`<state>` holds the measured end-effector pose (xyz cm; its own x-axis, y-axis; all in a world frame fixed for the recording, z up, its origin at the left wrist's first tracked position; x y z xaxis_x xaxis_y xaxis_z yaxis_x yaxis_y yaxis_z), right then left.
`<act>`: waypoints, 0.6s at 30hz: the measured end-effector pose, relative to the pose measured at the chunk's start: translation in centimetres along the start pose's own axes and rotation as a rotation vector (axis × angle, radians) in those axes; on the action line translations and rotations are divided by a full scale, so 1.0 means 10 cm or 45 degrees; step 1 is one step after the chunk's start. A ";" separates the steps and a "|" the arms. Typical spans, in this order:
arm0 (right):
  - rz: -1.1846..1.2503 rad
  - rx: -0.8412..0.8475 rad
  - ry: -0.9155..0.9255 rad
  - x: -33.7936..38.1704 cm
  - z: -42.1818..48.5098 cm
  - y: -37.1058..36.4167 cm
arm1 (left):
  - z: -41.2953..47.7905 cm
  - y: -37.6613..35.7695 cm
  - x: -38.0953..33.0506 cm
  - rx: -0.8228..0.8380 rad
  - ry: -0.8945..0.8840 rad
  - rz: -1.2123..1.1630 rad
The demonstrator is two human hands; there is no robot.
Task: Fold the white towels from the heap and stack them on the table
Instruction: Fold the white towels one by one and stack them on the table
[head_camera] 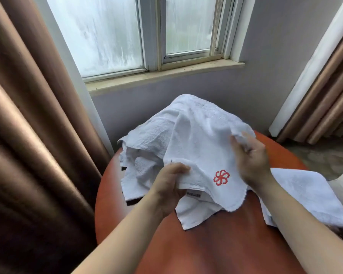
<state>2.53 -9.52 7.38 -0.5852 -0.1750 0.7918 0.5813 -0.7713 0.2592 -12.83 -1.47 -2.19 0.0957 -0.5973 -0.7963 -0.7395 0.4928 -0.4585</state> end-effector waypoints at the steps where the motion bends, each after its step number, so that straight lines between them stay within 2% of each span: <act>1: -0.067 0.197 0.140 0.15 -0.05 -0.21 | -0.01 -0.10 0.00 0.047 -0.014 0.004; 3: -0.168 0.534 0.288 0.24 -0.18 -0.54 | -0.05 -0.26 -0.03 0.149 -0.071 0.009; 5: -0.214 0.693 0.337 0.18 -0.23 -0.65 | -0.07 -0.34 -0.05 0.213 -0.107 0.000; 8: -0.247 0.755 0.328 0.12 -0.25 -0.61 | -0.09 -0.39 -0.04 0.277 -0.118 -0.008; 13: -0.294 0.761 0.300 0.11 -0.27 -0.51 | -0.01 -0.40 0.01 0.185 -0.130 -0.133; 18: -0.412 0.854 0.249 0.06 -0.27 -0.50 | -0.01 -0.43 0.00 0.170 -0.124 -0.175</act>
<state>-2.21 -7.41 5.06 -0.8375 -0.1568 0.5235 0.5460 -0.2774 0.7905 -9.75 -3.63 -0.17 0.2581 -0.6038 -0.7542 -0.6208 0.4945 -0.6083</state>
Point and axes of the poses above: each hand's wrist, its own z-axis towards the middle knuckle, its own y-axis out of the back of the hand, x = y × z, the point moved 8 cm from there along z, towards the middle knuckle, and after that the axes turned 1 degree about -x, right-handed, at the moved point
